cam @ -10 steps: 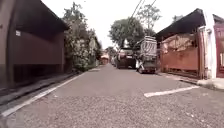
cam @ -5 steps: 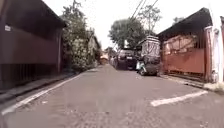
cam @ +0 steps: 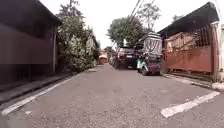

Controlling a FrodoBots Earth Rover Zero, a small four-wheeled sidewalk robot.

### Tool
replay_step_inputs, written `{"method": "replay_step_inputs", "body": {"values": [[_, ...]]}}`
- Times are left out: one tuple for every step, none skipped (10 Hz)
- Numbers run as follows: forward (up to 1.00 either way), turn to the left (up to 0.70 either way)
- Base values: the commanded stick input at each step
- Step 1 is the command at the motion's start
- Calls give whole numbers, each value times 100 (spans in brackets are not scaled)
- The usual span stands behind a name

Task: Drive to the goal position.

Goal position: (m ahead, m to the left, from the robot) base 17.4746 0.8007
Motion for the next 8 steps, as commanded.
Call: {"method": "replay_step_inputs", "body": {"values": [[70,0],[70,0],[70,0],[70,0],[70,0],[70,0],[70,0],[70,0]]}}
